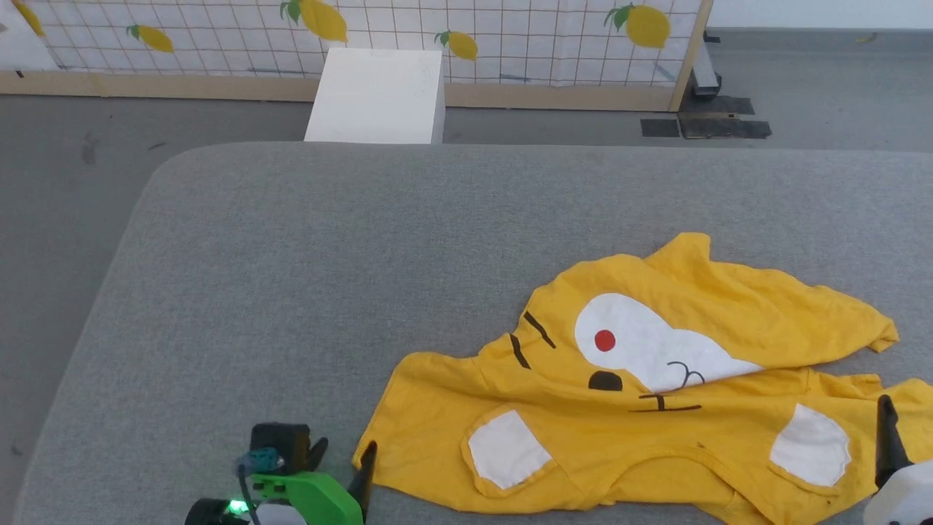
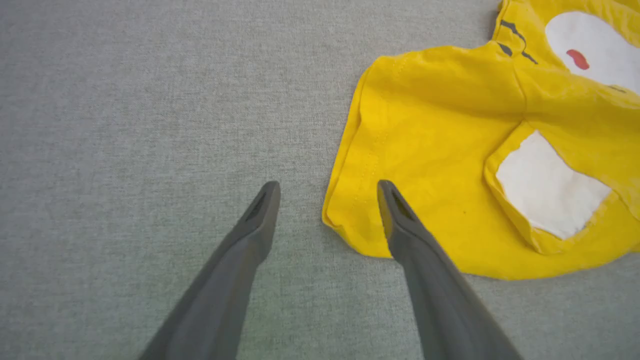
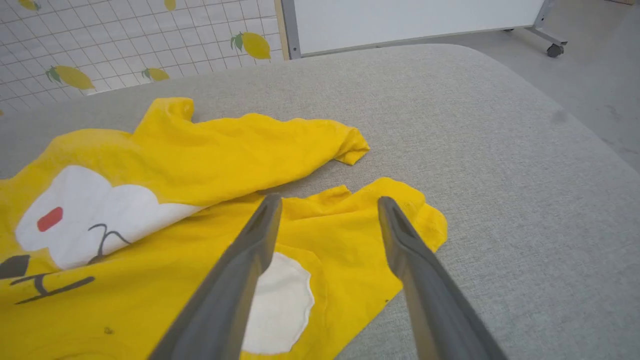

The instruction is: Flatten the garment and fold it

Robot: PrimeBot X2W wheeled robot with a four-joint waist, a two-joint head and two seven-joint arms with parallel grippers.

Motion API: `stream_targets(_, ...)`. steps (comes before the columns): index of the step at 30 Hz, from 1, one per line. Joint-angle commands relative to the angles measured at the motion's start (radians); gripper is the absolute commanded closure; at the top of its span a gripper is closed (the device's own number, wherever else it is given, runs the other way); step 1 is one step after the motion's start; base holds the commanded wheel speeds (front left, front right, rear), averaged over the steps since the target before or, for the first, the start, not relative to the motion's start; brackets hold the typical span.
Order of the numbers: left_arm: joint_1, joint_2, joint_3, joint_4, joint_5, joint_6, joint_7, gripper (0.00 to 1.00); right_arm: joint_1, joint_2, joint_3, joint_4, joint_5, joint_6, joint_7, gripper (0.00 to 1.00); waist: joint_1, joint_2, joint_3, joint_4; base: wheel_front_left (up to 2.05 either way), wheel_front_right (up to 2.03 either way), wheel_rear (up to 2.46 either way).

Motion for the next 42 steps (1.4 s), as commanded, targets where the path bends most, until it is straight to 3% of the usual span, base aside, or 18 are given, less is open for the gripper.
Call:
stream_targets(1, 0.009, 0.003, -0.002, -0.009, -0.014, 0.004, 0.026, 0.00, 0.018, -0.001, 0.017, -0.017, 0.014, -0.002, -0.011, 0.00, 0.0000, -0.0001, -0.003, -0.007, 0.00, 0.00, 0.00)
stream_targets(9, -0.012, -0.029, -0.005, 0.023, -0.019, 0.111, 0.207, 0.00, 0.038, -0.001, 0.097, -0.073, 0.040, -0.002, -0.007, 0.00, 0.0000, -0.0001, 0.014, -0.049, 0.00, 0.00, 0.00)
stream_targets(14, -0.029, -0.052, -0.022, 0.032, -0.055, 0.106, 0.286, 0.00, 0.033, -0.001, 0.114, -0.081, 0.049, -0.002, -0.001, 0.00, 0.0000, -0.0001, 0.027, -0.067, 0.00, 0.00, 0.00)
stream_targets(15, -0.030, -0.053, -0.028, 0.035, -0.058, 0.103, 0.303, 0.07, 0.033, -0.001, 0.116, -0.080, 0.052, -0.002, 0.001, 0.00, 0.0000, -0.0001, 0.029, -0.070, 0.00, 0.00, 0.00)
stream_targets(16, -0.030, -0.053, -0.034, 0.036, -0.061, 0.099, 0.317, 0.63, 0.033, -0.001, 0.118, -0.079, 0.052, -0.002, 0.003, 0.00, 0.0000, -0.0001, 0.030, -0.072, 0.00, 0.00, 0.00)
stream_targets(17, -0.030, -0.053, -0.039, 0.034, -0.065, 0.095, 0.327, 1.00, 0.032, -0.001, 0.119, -0.077, 0.053, -0.002, 0.005, 0.00, 0.0000, -0.0001, 0.032, -0.074, 0.00, 0.00, 0.00)
stream_targets(21, -0.030, -0.044, -0.035, 0.011, -0.067, 0.092, 0.314, 1.00, 0.033, -0.001, 0.113, -0.070, 0.052, -0.002, 0.013, 0.00, 0.0000, -0.0001, 0.032, -0.075, 0.00, 0.00, 0.00)
stream_targets(27, -0.025, -0.029, 0.045, -0.040, -0.075, 0.136, 0.209, 1.00, 0.014, -0.001, 0.028, -0.037, 0.023, -0.002, 0.049, 0.00, 0.0000, -0.0001, 0.034, -0.058, 0.00, 0.00, 0.00)
stream_targets(34, -0.030, -0.006, 0.098, -0.054, -0.076, 0.164, 0.154, 1.00, -0.079, -0.001, -0.114, 0.092, 0.003, -0.002, 0.187, 0.00, 0.0000, -0.0001, 0.054, -0.035, 0.00, 0.00, 0.00)
stream_targets(42, -0.052, -0.008, 0.091, -0.055, -0.083, 0.156, 0.145, 1.00, -0.204, -0.001, -0.159, 0.220, -0.049, -0.002, 0.342, 0.00, 0.0000, -0.0001, 0.096, -0.017, 0.00, 0.00, 0.00)
